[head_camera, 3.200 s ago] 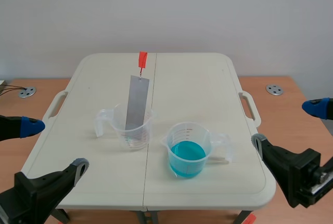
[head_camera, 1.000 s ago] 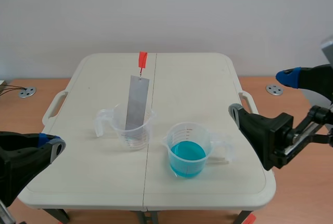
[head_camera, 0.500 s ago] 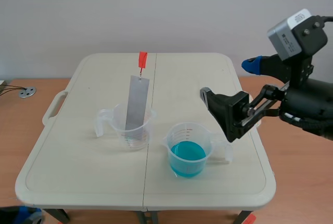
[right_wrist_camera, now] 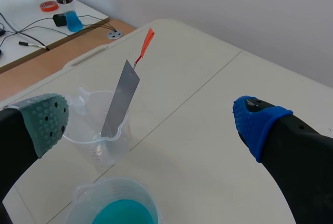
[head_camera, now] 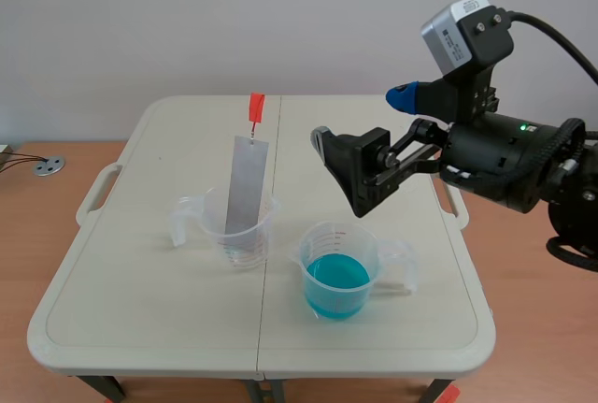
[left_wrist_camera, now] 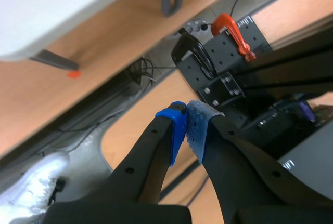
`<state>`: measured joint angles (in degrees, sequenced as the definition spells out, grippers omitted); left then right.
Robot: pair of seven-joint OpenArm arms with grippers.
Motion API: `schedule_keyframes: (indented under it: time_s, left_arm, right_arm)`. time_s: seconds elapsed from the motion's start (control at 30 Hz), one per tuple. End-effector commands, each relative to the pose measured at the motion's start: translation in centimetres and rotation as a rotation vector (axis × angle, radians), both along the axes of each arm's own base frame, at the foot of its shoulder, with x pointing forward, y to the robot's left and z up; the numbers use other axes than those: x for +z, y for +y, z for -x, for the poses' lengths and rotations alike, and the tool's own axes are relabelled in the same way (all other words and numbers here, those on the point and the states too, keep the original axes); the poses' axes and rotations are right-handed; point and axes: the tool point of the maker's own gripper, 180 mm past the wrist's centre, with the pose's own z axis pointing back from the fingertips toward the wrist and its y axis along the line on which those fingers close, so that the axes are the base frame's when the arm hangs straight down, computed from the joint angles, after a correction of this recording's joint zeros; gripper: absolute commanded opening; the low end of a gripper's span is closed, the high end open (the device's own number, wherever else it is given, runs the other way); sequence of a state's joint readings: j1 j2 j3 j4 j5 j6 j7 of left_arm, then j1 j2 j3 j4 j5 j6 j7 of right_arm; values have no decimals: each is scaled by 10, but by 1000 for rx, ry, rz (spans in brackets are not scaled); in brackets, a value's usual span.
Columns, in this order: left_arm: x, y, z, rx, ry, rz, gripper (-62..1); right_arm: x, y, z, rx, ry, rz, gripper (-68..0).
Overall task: Hold the metal plate by the orange handle, dip it into the blue solution, take it out and point at it, then put the plate back in the beaker on the left.
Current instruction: 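Lift the metal plate out of the left beaker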
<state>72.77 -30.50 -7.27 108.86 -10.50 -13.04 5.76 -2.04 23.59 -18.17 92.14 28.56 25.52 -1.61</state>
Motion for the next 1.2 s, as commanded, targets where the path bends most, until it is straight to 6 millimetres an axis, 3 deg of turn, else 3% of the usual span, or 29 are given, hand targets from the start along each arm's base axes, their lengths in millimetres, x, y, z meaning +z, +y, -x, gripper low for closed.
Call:
schedule_keyframes:
  time_s: [0.0,0.1,0.5,0.8,1.17]
  left_arm:
    - [3,-3,3,3,2,16,-578]
    - [2,-3,11,6,27,14,-578]
    - [2,-3,11,6,27,14,-578]
    - [2,-3,11,6,27,14,-578]
    - [2,-3,11,6,27,14,-578]
  right_arm:
    - [11,1,-7,-6,-28,-24,-12]
    - [9,6,-14,-2,-22,-32,-12]
    - [-14,41,-44,23,55,-79,-12]
    - [-16,73,-60,72,78,-90,-12]
    - [-16,95,-83,85,104,-96,-12]
